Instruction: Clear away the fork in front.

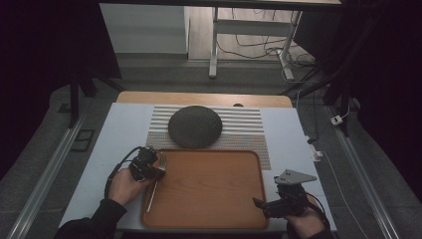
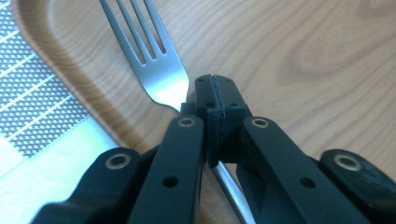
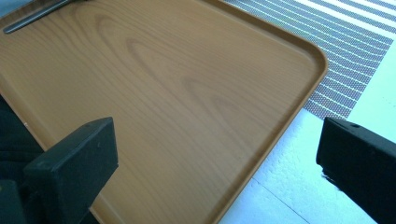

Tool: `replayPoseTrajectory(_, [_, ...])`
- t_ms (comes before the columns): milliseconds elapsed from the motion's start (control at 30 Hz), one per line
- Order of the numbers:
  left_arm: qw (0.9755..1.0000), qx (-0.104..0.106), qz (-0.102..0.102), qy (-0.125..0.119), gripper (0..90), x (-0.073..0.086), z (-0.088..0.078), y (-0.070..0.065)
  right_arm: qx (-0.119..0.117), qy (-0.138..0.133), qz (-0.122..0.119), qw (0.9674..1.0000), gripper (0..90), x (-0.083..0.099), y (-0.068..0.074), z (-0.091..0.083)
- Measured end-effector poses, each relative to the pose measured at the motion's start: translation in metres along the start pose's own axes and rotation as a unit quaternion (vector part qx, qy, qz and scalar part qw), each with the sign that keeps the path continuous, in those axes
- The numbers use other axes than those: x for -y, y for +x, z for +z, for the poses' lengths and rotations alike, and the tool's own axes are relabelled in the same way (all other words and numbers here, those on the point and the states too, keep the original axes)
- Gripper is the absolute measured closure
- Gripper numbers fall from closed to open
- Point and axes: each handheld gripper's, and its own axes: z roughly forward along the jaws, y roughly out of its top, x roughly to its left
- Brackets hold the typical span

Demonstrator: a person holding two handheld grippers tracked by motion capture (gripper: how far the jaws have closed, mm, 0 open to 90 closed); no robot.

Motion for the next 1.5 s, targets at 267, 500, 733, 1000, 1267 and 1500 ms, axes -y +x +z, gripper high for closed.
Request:
replayPoseTrajectory(267, [0.9999, 0.008, -0.002, -0.009, 85.7, 0.001, -0.002, 0.003, 0.0, 0.0, 0.001, 1.0, 0.0, 0.0, 0.0, 0.0])
replayPoseTrajectory(500, [0.9981, 0.021, 0.031, -0.049, 75.3, 0.0, -0.012, -0.005, 0.0, -0.001, 0.001, 1.0, 0.0, 0.0, 0.0, 0.0])
replayPoseTrajectory(733, [0.9945, 0.035, 0.053, -0.083, 53.1, -0.001, -0.021, -0.012, 0.0, 0.0, 0.001, 1.0, 0.0, 0.0, 0.0, 0.0])
replayPoseTrajectory(1000, [0.9894, 0.061, 0.058, -0.118, 30.6, 0.001, -0.033, -0.02, 0.0, 0.001, 0.0, 1.0, 0.0, 0.0, 0.0, 0.0])
replayPoseTrajectory(1267, [0.9853, 0.071, 0.06, -0.143, 15.4, 0.013, -0.049, -0.026, 0.0, 0.0, 0.002, 1.0, 0.0, 0.0, 0.0, 0.0])
replayPoseTrajectory(1500, [0.9809, 0.084, 0.07, -0.161, 4.9, 0.029, -0.064, -0.029, 0.001, -0.001, 0.003, 1.0, 0.0, 0.0, 0.0, 0.0])
